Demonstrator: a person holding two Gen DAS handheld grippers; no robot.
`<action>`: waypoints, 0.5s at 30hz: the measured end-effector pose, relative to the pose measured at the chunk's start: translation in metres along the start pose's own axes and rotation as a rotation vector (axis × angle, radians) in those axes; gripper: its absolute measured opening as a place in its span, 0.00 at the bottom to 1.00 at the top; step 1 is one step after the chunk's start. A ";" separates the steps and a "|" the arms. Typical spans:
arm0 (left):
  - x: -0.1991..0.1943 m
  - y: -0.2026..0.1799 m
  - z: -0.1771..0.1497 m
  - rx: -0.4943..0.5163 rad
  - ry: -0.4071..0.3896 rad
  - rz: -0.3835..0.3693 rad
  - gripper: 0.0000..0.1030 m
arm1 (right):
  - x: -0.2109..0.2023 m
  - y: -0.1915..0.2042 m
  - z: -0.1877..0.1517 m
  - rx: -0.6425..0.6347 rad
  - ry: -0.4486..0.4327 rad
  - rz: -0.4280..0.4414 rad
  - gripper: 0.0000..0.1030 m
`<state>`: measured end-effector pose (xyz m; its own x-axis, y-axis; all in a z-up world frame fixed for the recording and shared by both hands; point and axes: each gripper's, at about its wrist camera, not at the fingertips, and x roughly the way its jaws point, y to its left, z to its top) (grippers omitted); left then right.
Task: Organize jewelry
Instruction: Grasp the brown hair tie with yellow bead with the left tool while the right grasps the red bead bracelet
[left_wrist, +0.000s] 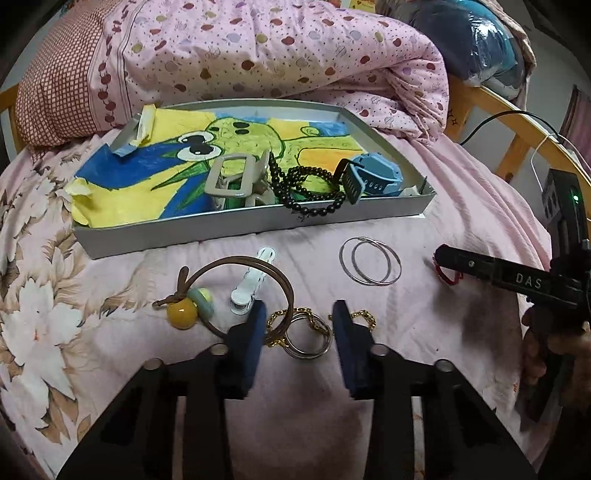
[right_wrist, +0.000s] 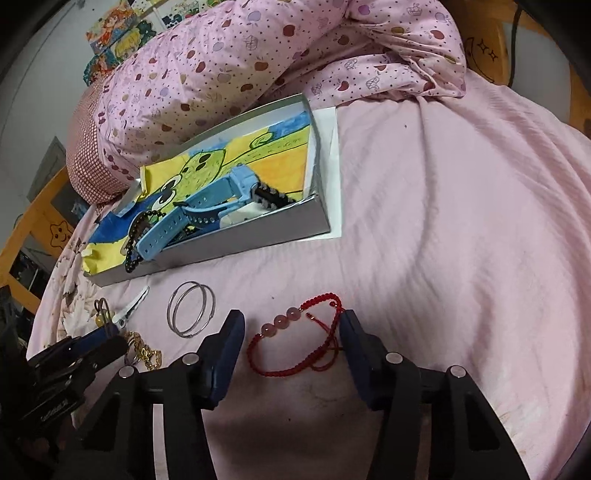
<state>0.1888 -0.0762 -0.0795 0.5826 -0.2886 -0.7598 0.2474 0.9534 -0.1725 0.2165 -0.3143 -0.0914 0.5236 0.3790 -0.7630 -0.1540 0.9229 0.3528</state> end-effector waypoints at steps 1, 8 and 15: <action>0.000 0.001 0.000 -0.003 0.003 0.002 0.24 | 0.001 0.002 -0.001 -0.010 0.007 0.003 0.50; 0.002 0.008 0.001 -0.036 0.017 0.006 0.12 | 0.007 0.020 -0.005 -0.083 0.033 0.044 0.49; 0.000 0.004 0.001 -0.012 0.018 0.019 0.04 | 0.009 0.035 -0.008 -0.143 0.049 0.045 0.39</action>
<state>0.1902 -0.0719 -0.0797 0.5730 -0.2691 -0.7741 0.2268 0.9597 -0.1658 0.2088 -0.2784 -0.0908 0.4723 0.4196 -0.7752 -0.2962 0.9038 0.3088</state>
